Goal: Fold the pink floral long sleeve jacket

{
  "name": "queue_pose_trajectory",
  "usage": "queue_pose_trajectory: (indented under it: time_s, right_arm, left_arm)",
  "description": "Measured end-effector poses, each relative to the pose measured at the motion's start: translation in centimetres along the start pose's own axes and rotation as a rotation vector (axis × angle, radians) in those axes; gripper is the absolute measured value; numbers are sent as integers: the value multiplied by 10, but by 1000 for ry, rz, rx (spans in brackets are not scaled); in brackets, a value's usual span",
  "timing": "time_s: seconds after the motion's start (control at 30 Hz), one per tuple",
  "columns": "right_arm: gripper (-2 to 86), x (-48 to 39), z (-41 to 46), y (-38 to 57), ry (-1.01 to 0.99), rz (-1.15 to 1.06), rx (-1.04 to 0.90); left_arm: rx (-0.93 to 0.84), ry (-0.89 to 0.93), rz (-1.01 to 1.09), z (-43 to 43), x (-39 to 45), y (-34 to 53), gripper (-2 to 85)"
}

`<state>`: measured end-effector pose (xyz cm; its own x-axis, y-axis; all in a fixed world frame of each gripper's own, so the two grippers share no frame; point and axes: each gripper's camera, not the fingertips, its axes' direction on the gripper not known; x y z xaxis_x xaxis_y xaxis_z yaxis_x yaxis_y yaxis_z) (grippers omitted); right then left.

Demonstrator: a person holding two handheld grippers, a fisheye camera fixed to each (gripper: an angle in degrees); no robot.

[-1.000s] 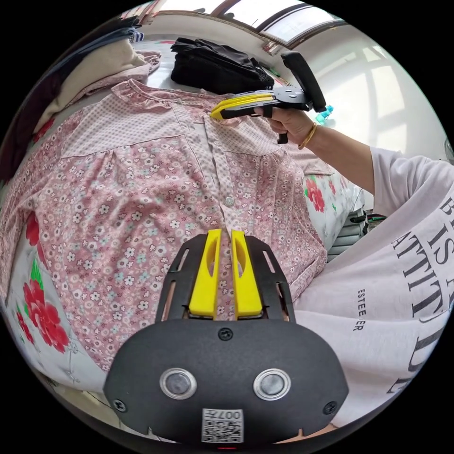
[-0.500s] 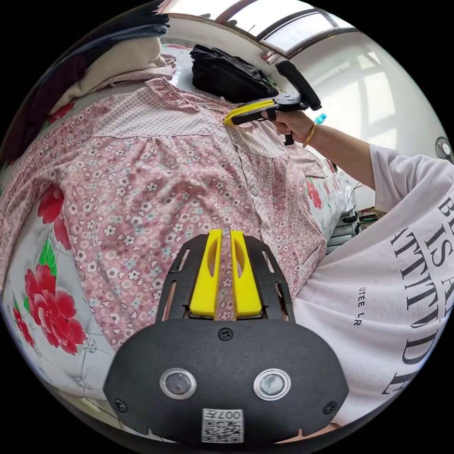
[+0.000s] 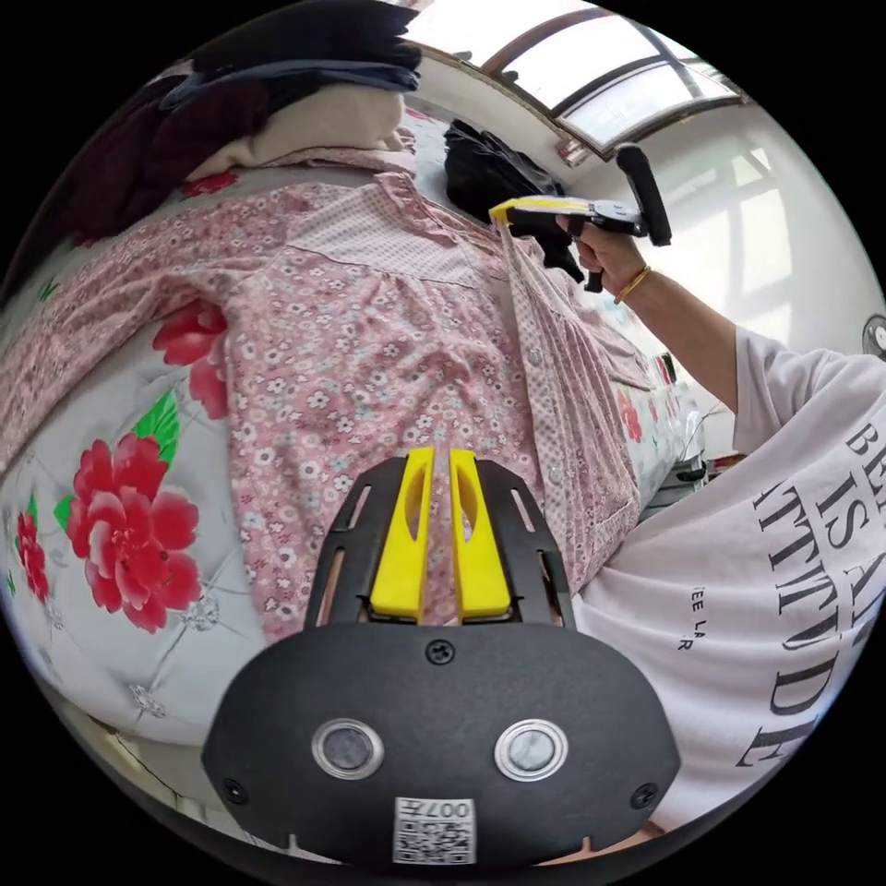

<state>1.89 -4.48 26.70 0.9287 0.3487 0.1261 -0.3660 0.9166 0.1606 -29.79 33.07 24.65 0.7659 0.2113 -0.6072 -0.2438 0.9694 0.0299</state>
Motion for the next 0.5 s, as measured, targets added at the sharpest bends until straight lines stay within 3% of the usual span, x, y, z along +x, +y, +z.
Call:
queue_pose_trajectory:
  time_s: [0.17,0.37,0.5]
  right_arm:
    - [-3,11,63,-20,106,123,-141]
    - [-3,17,-12,-9,101,218,80]
    - [-3,11,-49,21,33,296,123]
  left_arm:
    - [114,-36,-187,-56,-57,12,44]
    - [384,-55,-569,-145,-164,50,78]
    - [557,-32,-802,-196,-246,69,127]
